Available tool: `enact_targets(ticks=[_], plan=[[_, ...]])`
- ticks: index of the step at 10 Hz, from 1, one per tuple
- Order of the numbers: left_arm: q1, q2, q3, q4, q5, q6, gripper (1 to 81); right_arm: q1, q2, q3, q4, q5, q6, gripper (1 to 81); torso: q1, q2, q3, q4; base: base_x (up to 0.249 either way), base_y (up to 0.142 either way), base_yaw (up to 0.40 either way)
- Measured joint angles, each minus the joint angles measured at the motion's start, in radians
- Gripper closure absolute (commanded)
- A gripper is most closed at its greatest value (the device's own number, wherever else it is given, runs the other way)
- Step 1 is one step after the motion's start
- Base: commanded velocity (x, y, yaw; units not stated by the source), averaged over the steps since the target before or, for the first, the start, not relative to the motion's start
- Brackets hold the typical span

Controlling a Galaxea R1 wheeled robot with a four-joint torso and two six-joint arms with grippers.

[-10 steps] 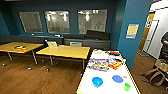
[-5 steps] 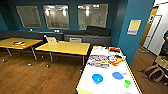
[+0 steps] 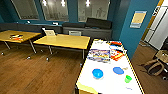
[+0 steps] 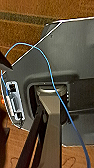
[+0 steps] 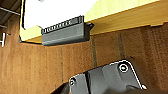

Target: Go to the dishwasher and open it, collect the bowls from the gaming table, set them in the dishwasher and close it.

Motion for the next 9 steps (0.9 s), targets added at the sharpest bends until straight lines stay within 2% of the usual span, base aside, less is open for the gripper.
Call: enact_targets(ticks=[4, 6, 8, 9], plan=[[-0.003, 0.003, 0.0, 0.0, -0.01, 0.0, 1.0, 0.162, -0.027, -0.024, 0.0, -0.107, 0.101, 1.0, 0.0, 0.0, -0.004, 0.0, 0.0, 0.0, 0.0], [-0.003, 0.002, 0.0, 0.0, -0.018, 0.0, 1.0, 0.256, -0.024, -0.049, 0.0, -0.182, 0.139, 1.0, 0.0, 0.0, -0.005, 0.0, 0.0, 0.0, 0.0], [-0.004, 0.002, 0.0, 0.0, -0.029, 0.0, 1.0, 0.331, 0.008, -0.106, 0.001, -0.251, 0.166, 1.0, 0.0, 0.0, -0.014, 0.0, 0.0, 0.0, 0.0], [-0.005, 0.003, 0.0, 0.0, -0.03, 0.0, 1.0, 0.35, 0.034, -0.146, 0.004, -0.276, 0.175, 1.0, 0.0, 0.0, -0.032, 0.0, 0.0, 0.0, 0.0]])
